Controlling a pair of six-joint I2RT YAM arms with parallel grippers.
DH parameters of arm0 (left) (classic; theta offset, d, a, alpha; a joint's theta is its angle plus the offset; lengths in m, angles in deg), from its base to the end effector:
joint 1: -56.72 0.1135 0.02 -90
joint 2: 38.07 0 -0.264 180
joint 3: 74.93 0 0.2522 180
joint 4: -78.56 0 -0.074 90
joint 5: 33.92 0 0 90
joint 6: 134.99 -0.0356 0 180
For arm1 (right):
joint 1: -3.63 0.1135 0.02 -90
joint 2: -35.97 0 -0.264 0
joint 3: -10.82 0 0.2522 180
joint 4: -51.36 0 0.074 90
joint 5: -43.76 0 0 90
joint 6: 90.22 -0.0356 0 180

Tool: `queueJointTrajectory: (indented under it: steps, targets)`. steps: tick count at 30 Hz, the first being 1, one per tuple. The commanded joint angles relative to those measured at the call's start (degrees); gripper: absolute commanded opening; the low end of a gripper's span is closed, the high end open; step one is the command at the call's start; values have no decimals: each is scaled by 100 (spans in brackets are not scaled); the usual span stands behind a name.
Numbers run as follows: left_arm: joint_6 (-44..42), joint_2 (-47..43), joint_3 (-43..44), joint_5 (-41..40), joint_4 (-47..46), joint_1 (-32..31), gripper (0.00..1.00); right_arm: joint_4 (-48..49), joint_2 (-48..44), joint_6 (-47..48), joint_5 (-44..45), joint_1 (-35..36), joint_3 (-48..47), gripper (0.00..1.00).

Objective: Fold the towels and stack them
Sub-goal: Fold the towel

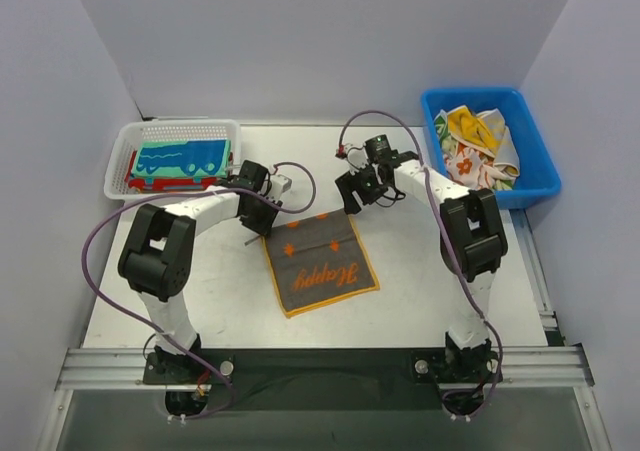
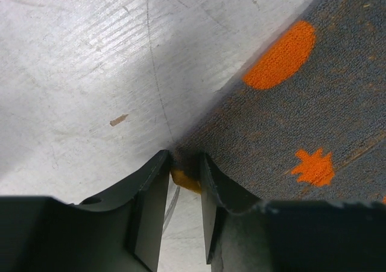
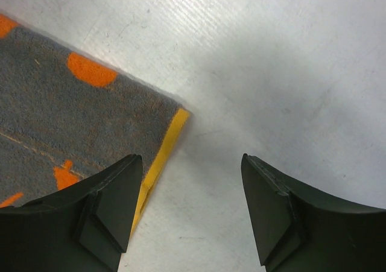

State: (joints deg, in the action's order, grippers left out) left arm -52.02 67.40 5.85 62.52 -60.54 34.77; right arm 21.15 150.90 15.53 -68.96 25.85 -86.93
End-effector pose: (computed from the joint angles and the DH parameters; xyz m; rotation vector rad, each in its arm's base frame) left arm 0.3368 -0.1401 0.1630 0.7139 2.6297 -0.2285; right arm 0.4063 0.1808 0.1998 -0.9471 2.1819 0.5279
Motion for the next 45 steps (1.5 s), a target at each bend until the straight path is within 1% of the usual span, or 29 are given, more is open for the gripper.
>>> queueJointTrajectory:
  steps: [1, 9, 11, 15, 19, 21, 24, 27, 29, 30, 33, 35, 38, 40, 45]
  targets:
    - [-141, 237, 56, 244, 266, 16, 36, -394, 204, 279, 75, 107, -538, 66]
    - [-194, 193, 47, 305, 275, 7, 34, -1140, 758, 885, 277, 318, -1320, 63]
    - [-203, 202, 39, 306, 275, -2, 34, -1273, 942, 1000, 356, 362, -1488, 61]
    - [-211, 184, 39, 244, 275, -11, 32, -1746, 1294, 1264, 558, 502, -2032, 51]
    - [-211, 176, 30, 227, 275, -19, 29, -2116, 1610, 1527, 646, 590, -2323, 43]
    - [-211, 176, 30, 209, 275, -19, 28, -2300, 1664, 1598, 637, 617, -2359, 41]
    - [-211, 184, 39, 200, 275, -19, 27, -2625, 1813, 1668, 594, 670, -2508, 41]
    - [-211, 193, 56, 182, 284, -19, 22, -2863, 1953, 1800, 593, 749, -2666, 40]
    - [-220, 184, 21, 139, 284, -19, 19, -2995, 2103, 1818, 611, 793, -2868, 33]
    - [-220, 176, 13, 112, 284, -19, 14, -3109, 2155, 1818, 654, 802, -2921, 22]
    - [-229, 158, -14, 42, 284, -19, 13, -3180, 2226, 1826, 681, 793, -2975, 0]
    - [-229, 123, 21, -37, 275, -11, 6, -3172, 2174, 1835, 672, 758, -2957, 0]
    - [-220, 9, 161, -265, 257, 7, 0, -3137, 1972, 1792, 734, 626, -2992, 0]
    - [-220, -175, 223, -318, 205, 25, 0, -3005, 1718, 1687, 725, 512, -3027, 0]
    - [-281, -667, 302, -546, -384, 25, 0, -2504, 1190, 1607, 848, 380, -3062, 0]
